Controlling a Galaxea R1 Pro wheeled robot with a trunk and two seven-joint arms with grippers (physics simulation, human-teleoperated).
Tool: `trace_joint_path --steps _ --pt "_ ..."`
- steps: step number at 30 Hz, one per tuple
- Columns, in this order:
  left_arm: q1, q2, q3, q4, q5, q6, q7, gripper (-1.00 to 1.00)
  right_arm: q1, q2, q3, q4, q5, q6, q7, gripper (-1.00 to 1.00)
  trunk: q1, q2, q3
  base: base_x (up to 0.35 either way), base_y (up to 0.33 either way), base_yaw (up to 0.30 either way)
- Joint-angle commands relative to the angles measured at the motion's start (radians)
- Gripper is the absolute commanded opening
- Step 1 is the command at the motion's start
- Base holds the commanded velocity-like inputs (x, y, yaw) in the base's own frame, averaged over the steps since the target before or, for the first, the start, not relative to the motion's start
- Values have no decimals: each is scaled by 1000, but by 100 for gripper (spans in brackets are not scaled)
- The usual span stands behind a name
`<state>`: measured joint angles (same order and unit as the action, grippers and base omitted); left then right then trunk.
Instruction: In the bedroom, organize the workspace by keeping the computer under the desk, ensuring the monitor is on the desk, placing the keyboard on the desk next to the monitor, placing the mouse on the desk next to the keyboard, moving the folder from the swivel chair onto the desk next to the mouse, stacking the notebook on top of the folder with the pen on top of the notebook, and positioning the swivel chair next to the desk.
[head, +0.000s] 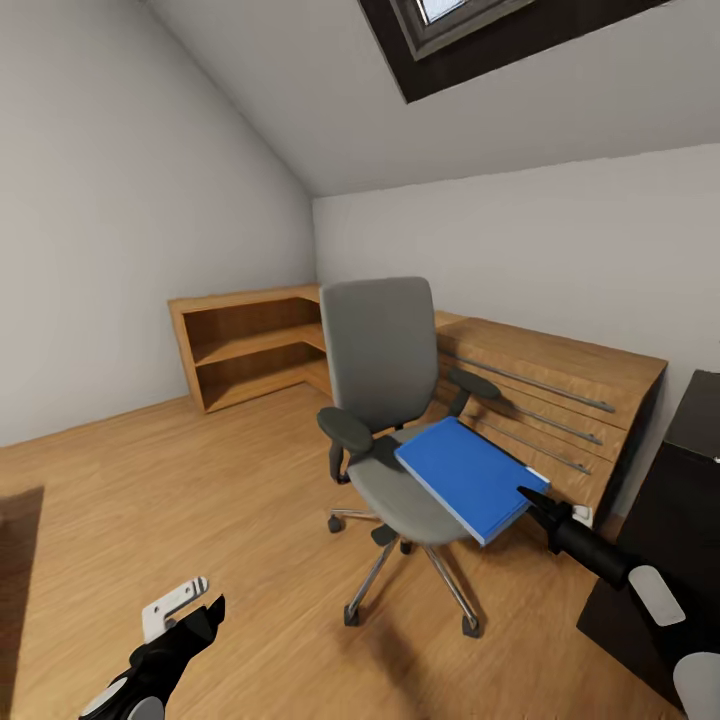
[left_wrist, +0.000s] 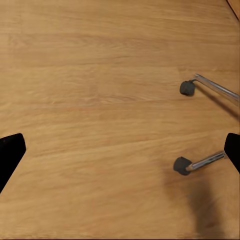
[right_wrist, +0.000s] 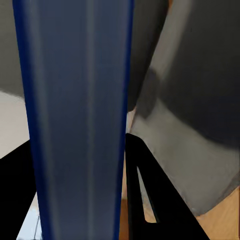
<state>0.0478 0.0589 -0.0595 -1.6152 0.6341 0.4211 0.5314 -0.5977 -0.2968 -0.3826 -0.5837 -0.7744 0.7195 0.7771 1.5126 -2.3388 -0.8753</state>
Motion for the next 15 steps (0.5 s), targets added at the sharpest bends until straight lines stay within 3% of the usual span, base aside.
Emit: trace_joint_path --steps 1,7,10,15 --pt "0 1 -2 -2 9 1 9 100 -1 0 -2 -10 3 5 1 -100 -5 7 2 -329 0 0" --pt "0 1 -2 -1 9 1 9 100 -1 2 16 -60 25 -8 1 -100 -28 49 21 -337 0 0" --pt "0 1 -3 0 9 1 9 100 1 3 56 -156 94 -28 -1 -100 -39 70 31 -229 0 0" --pt "0 1 -3 2 10 1 9 100 6 31 67 -302 222 -45 -3 -100 -58 105 46 -49 0 0"
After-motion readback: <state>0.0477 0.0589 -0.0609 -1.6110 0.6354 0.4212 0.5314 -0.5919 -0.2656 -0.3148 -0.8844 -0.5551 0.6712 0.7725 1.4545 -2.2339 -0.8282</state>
